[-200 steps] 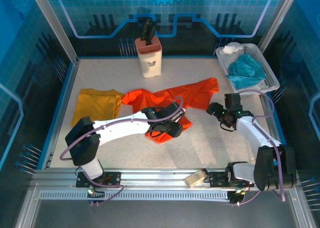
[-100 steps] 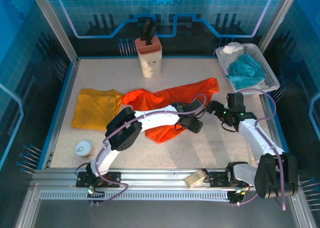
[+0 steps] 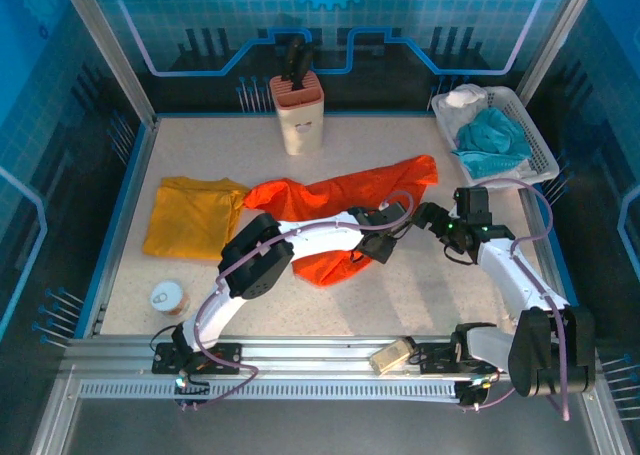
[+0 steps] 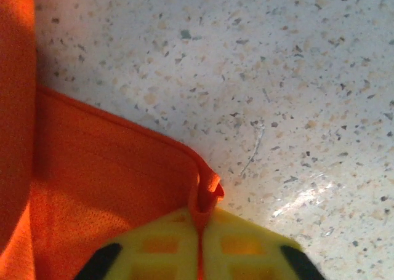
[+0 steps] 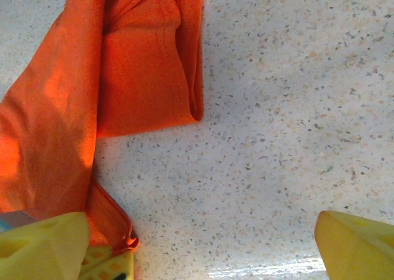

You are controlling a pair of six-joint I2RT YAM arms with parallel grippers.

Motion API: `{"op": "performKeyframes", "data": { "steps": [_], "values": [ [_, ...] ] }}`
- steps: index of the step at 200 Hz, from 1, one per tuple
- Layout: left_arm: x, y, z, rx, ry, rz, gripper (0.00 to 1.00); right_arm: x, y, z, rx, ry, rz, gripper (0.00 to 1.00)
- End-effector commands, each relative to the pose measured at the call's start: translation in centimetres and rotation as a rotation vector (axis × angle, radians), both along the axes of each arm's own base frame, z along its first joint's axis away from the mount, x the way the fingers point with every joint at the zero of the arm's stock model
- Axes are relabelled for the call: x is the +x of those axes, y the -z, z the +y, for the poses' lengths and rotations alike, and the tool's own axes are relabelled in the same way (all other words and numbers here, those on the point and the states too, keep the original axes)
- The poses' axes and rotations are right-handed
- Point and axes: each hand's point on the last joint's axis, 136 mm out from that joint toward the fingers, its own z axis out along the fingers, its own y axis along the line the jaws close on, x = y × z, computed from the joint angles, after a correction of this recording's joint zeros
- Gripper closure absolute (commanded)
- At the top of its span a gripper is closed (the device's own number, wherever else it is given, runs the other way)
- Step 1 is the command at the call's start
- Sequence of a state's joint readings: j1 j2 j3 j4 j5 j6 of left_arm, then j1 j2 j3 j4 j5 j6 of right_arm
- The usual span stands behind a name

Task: Fold and stack the t-shirts

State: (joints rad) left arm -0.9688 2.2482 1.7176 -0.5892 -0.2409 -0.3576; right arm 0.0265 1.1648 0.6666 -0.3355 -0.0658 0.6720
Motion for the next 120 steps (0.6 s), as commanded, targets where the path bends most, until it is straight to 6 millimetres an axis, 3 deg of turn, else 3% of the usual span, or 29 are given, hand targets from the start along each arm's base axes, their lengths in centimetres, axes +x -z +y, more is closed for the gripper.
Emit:
{"op": "performKeyframes", "data": {
  "steps": [1,36,64,85,120],
  "values": [
    [-0.5,-1.2,1.0,0.013,0.030,-0.010,1.00,-0.1,0.3,-0.4,0.005,-0.001,0.008,0.05],
    [-3.2,-4.3,1.8,-0.044,0.149,0.023,1.00,0.3,0.1,-0.7,0.000,0.005,0.007,0.07],
    [-7.6,-7.1,3.0,-0.166,0.275,0.090,1.00,0.9,0.1,-0.9,0.000,0.008,0.001,0.09],
    [-10.8,-8.9,4.8,-0.217,0.341,0.134,1.00,1.4,0.2,-0.9,0.011,0.006,0.001,0.11],
    [-14.2,-10.6,9.0,-0.233,0.366,0.141,1.00,2.1,0.6,-0.6,0.033,0.001,0.006,0.13]
  ]
}}
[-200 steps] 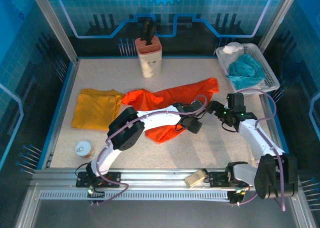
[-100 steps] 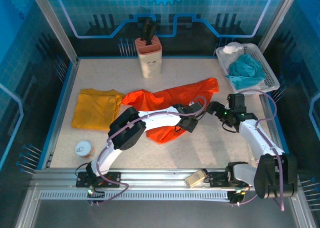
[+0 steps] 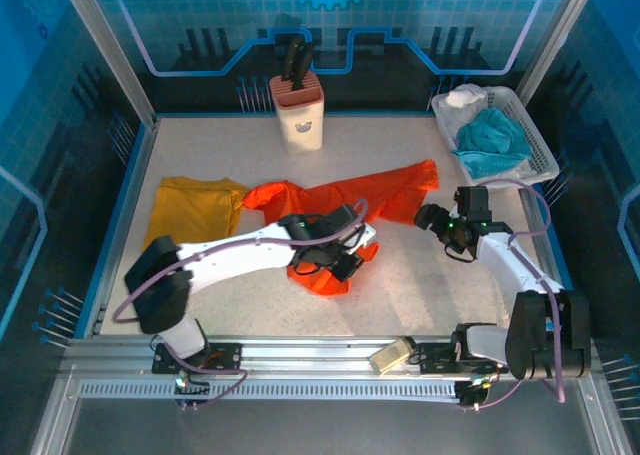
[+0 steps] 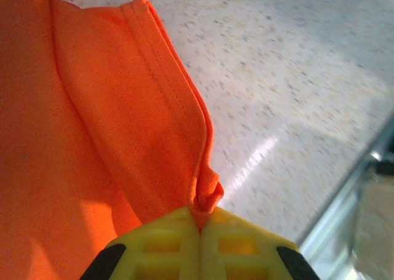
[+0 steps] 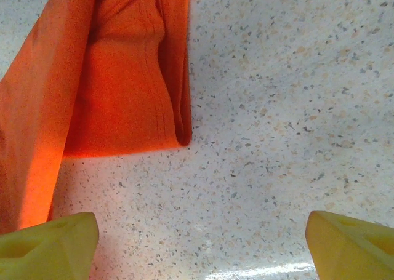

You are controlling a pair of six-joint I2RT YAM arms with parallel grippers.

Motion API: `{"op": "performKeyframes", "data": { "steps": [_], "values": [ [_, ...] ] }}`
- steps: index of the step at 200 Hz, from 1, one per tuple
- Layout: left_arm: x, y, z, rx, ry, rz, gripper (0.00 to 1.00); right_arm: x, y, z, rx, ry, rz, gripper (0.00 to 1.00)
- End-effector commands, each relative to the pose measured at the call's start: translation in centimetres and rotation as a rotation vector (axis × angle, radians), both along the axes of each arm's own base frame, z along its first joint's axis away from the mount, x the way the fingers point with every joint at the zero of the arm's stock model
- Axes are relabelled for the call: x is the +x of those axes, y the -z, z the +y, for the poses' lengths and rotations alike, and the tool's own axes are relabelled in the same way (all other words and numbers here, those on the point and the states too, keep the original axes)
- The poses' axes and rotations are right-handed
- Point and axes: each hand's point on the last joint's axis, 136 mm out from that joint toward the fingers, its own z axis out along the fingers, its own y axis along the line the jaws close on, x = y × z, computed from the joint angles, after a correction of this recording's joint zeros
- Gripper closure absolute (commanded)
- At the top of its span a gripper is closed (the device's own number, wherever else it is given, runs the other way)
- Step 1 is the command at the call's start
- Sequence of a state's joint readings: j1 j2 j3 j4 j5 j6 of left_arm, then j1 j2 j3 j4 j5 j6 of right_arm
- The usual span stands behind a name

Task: Fold and stack the t-shirts

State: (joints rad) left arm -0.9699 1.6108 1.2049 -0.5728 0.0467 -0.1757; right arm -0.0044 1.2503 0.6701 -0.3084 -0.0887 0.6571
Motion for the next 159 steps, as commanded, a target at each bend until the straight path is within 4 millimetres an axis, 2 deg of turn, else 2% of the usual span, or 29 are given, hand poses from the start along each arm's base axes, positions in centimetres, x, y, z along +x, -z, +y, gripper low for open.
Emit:
{"op": "performKeyframes", "data": {
  "steps": [1,22,46,97,122,146,159],
  "values": [
    [-3.7,-0.3,2.4,-0.011,0.085,0.063,1.00,1.7,-1.3,0.0,0.024,-0.003,-0.046,0.13],
    [-5.9,-0.8,4.4,-0.027,0.096,0.100,1.00,2.0,-1.0,0.0,0.021,-0.007,-0.033,0.13],
    [-8.1,-1.4,5.5,-0.100,0.118,0.123,0.99,2.4,-0.7,-0.3,0.002,-0.009,-0.019,0.14],
    [-8.1,-1.5,7.2,-0.116,0.088,0.059,0.99,3.1,1.1,0.3,0.017,-0.037,0.064,0.19],
    [-8.4,0.1,7.6,-0.077,0.075,0.094,0.99,2.8,1.6,1.0,0.014,-0.060,0.086,0.18],
    [-8.9,1.7,8.2,-0.048,0.055,0.135,1.00,1.7,3.2,1.6,-0.007,-0.082,0.158,0.17],
    [-8.9,1.8,8.3,-0.046,0.053,0.128,1.00,1.5,4.1,1.9,0.009,-0.083,0.172,0.18]
  ]
}}
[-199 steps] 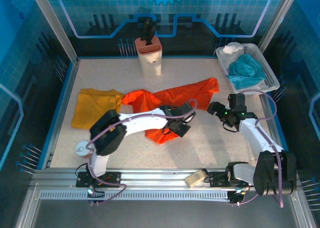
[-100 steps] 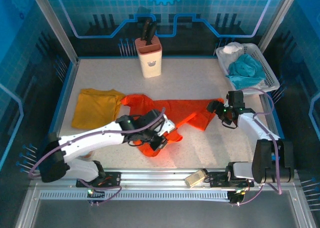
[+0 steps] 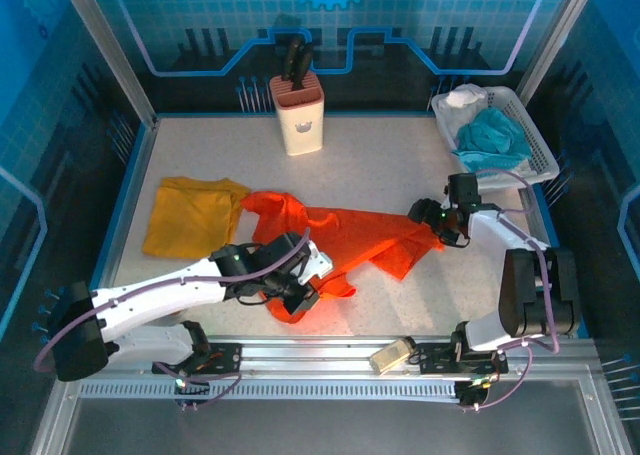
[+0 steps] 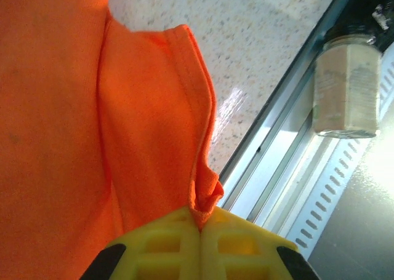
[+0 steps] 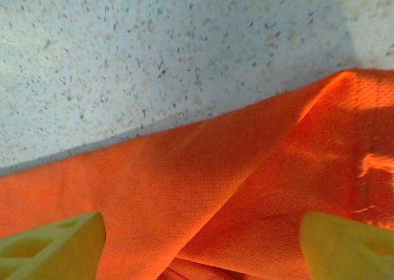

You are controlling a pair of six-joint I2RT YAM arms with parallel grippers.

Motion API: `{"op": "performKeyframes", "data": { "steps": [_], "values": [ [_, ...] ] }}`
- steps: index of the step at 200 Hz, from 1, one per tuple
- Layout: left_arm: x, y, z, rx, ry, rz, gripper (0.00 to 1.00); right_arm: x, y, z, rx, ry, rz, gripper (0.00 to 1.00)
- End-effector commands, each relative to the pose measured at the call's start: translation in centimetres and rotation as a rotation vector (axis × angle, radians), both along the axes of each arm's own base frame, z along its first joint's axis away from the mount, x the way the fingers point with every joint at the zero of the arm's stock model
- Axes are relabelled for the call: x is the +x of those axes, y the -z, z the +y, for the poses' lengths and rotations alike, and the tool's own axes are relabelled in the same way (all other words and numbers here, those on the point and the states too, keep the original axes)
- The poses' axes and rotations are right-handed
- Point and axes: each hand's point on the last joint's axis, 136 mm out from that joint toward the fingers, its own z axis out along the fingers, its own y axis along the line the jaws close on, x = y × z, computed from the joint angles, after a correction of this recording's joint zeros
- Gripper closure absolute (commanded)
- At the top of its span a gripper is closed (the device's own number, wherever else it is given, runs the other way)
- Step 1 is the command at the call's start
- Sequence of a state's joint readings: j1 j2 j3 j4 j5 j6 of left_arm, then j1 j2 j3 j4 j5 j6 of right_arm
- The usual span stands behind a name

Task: Fold and stack the t-shirts

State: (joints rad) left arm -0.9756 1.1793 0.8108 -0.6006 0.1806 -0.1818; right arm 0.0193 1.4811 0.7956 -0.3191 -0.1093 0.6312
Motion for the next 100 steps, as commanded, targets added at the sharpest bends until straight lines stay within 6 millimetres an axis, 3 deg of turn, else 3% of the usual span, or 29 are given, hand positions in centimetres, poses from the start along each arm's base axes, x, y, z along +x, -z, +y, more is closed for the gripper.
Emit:
{"op": "performKeyframes", "data": {
  "steps": [1,24,41,75,85,100],
  "values": [
    [-0.7,1.3,0.5,0.030,-0.009,0.033,1.00,-0.9,1.5,0.8,0.007,-0.026,0.060,0.19],
    [-0.6,0.9,0.7,0.043,-0.004,0.025,1.00,0.1,1.9,1.1,0.015,-0.030,0.059,0.24],
    [-1.1,0.9,1.1,0.063,0.003,0.049,1.00,1.6,1.6,1.0,0.002,-0.029,0.037,0.37],
    [-1.9,0.9,1.5,0.080,0.004,0.082,1.00,5.8,-0.3,1.0,-0.006,-0.034,-0.005,0.87],
    [-1.9,0.8,1.6,0.081,0.001,0.077,1.00,7.0,-1.1,1.1,0.001,-0.029,-0.019,0.96],
    [-1.9,0.6,1.8,0.080,-0.004,0.065,1.00,8.9,-2.5,1.3,0.007,-0.021,-0.047,1.00]
  ]
}}
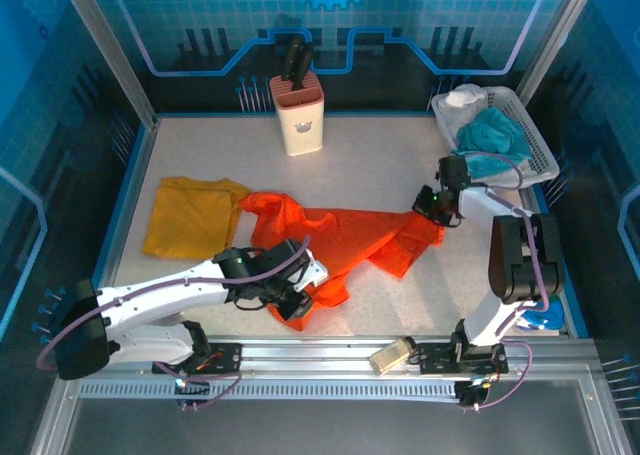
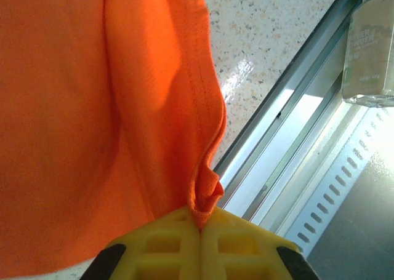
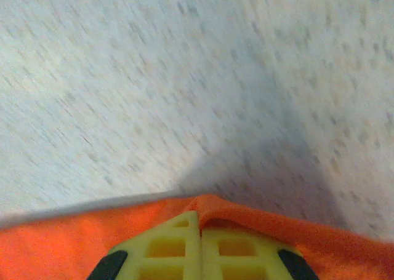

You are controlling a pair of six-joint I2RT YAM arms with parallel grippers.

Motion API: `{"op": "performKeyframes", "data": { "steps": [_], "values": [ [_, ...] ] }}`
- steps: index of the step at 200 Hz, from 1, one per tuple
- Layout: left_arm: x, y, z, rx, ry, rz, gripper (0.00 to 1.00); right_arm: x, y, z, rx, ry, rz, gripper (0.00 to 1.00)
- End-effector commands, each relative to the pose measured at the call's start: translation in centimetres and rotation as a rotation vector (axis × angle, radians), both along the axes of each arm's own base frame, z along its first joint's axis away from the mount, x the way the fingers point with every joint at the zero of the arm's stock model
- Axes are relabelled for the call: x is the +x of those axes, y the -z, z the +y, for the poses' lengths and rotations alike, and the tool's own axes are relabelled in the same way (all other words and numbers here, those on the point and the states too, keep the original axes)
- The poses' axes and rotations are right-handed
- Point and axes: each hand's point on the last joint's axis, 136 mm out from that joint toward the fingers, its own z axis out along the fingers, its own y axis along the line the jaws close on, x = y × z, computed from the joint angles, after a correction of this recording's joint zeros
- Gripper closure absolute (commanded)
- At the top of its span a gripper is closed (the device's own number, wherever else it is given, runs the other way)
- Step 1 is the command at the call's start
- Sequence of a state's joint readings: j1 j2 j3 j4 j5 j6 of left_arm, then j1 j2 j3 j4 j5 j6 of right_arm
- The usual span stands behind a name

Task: Fold and stack the t-shirts

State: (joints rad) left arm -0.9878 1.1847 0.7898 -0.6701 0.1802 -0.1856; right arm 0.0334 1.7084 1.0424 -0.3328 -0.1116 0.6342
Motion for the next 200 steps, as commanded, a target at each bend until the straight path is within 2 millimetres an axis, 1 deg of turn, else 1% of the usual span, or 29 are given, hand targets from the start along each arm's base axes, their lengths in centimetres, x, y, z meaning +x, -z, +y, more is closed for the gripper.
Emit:
{"op": "performKeyframes", "data": {
  "steps": [1,16,35,38,47,56,74,92,114,130,143,148,158,167,173,183,184,192,195,197,199,200],
  "values": [
    [-0.5,-1.0,0.3,0.003,-0.014,0.009,1.00,2.7,-2.1,0.5,0.004,-0.007,-0.042,1.00],
    [-0.3,-1.2,0.4,0.000,-0.021,-0.004,1.00,5.0,-3.7,0.4,-0.002,0.007,-0.074,1.00],
    [-0.2,-1.7,0.5,-0.005,-0.024,-0.017,1.00,7.5,-4.6,0.4,0.008,0.022,-0.082,1.00],
    [-0.2,-1.7,0.5,-0.005,-0.026,-0.019,1.00,8.2,-4.9,0.5,0.012,0.023,-0.087,1.00],
    [-0.1,-1.9,0.7,-0.003,-0.030,-0.023,1.00,9.3,-5.0,0.6,0.016,0.026,-0.084,1.00],
    [-0.2,-2.0,0.8,0.000,-0.031,-0.024,1.00,10.3,-4.7,0.6,0.021,0.029,-0.075,1.00],
    [-0.2,-2.4,0.9,-0.004,-0.035,-0.027,1.00,11.6,-4.5,0.9,0.033,0.027,-0.064,1.00],
    [-0.1,-2.8,1.0,-0.015,-0.043,-0.039,1.00,11.9,-4.7,1.3,0.058,0.015,-0.067,1.00],
    [0.2,-3.3,1.4,-0.015,-0.060,-0.066,1.00,10.8,-5.2,1.1,0.038,0.011,-0.067,1.00],
    [0.6,-4.0,1.5,-0.020,-0.069,-0.094,1.00,9.0,-5.5,0.9,0.020,-0.007,-0.052,1.00],
    [1.1,-4.6,1.8,-0.015,-0.078,-0.130,1.00,7.1,-5.7,0.6,-0.006,-0.019,-0.039,1.00],
    [1.3,-4.8,1.9,-0.010,-0.084,-0.145,1.00,6.2,-5.4,0.3,-0.021,-0.022,-0.024,1.00],
    [1.8,-5.0,2.2,0.000,-0.095,-0.169,1.00,4.5,-5.8,0.1,-0.043,-0.031,-0.017,1.00],
    [2.1,-5.1,2.3,0.010,-0.104,-0.184,1.00,3.1,-5.7,-0.1,-0.054,-0.040,-0.001,1.00],
    [2.3,-5.1,2.4,0.015,-0.108,-0.188,1.00,1.6,-5.5,-0.3,-0.063,-0.046,0.020,1.00],
    [2.4,-5.1,2.4,0.020,-0.109,-0.188,1.00,-0.1,-5.2,-0.1,-0.057,-0.058,0.038,1.00],
    [2.5,-5.1,2.4,0.019,-0.110,-0.188,1.00,-0.5,-5.0,-0.1,-0.055,-0.062,0.044,1.00],
    [2.7,-5.1,2.5,0.026,-0.118,-0.192,1.00,-1.7,-4.6,0.2,-0.045,-0.074,0.053,0.96],
    [2.8,-5.0,2.5,0.030,-0.120,-0.192,1.00,-2.3,-4.3,0.3,-0.040,-0.081,0.057,0.93],
    [2.8,-5.0,2.5,0.031,-0.123,-0.192,1.00,-2.4,-4.2,0.3,-0.038,-0.083,0.059,0.92],
    [2.9,-5.0,2.5,0.032,-0.124,-0.192,1.00,-2.8,-4.1,0.4,-0.035,-0.088,0.059,0.88],
    [2.9,-5.0,2.5,0.033,-0.125,-0.192,1.00,-2.8,-4.1,0.4,-0.035,-0.088,0.059,0.88]
  ]
}}
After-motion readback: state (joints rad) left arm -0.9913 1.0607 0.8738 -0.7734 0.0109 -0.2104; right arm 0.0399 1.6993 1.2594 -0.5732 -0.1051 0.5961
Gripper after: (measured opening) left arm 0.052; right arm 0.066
